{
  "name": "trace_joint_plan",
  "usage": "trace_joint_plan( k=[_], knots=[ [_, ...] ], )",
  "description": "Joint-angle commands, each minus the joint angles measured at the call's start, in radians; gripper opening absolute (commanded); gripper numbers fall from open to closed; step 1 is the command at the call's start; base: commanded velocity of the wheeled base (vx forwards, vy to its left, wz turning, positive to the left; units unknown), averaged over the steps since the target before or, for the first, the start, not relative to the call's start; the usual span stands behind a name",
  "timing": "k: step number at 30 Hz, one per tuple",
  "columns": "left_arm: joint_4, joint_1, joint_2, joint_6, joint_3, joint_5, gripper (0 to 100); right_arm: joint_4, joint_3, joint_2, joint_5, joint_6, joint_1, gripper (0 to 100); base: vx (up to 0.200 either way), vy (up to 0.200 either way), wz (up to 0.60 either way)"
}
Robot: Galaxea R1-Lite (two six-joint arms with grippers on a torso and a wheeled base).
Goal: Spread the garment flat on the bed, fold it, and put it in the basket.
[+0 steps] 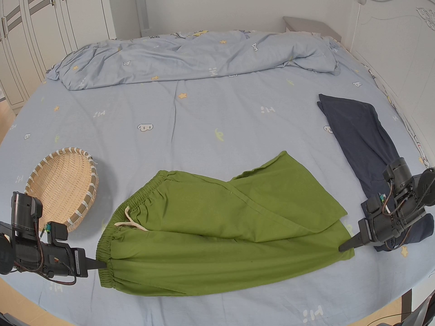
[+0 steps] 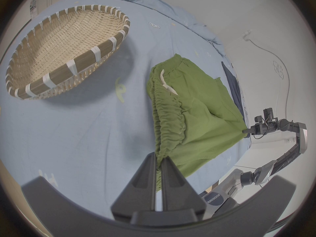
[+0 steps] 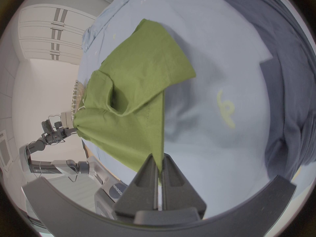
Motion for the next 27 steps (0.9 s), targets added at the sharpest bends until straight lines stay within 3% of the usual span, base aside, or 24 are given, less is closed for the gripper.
trace_joint_plan(
  k=[1, 7, 14, 23, 24, 27],
  knots=[
    [0.037, -0.001, -0.004, 0.049, 0.024, 0.000, 0, 0.000, 0.125, -0.069, -0.004, 0.000, 0.004, 0, 0.000, 0.000, 0.00],
    [0.044, -0.002, 0.036, 0.141, 0.069, 0.000, 0, -0.067, 0.257, -0.092, -0.004, 0.000, 0.008, 0, 0.000, 0.000, 0.00],
    [0.044, -0.004, 0.054, 0.147, 0.078, 0.000, 0, -0.231, 0.352, -0.061, 0.001, 0.006, 0.010, 0, 0.000, 0.000, 0.00],
    [0.044, -0.010, 0.056, 0.146, 0.083, 0.001, 0, -0.241, 0.357, -0.052, 0.002, 0.004, 0.022, 0, 0.000, 0.000, 0.00],
    [0.044, -0.010, 0.057, 0.146, 0.083, 0.001, 100, -0.241, 0.357, -0.052, 0.002, 0.004, 0.027, 100, 0.000, 0.000, 0.00],
    [0.037, -0.019, 0.063, 0.146, 0.083, 0.000, 100, -0.241, 0.358, -0.053, 0.004, 0.006, 0.030, 100, 0.000, 0.000, 0.00]
  ],
)
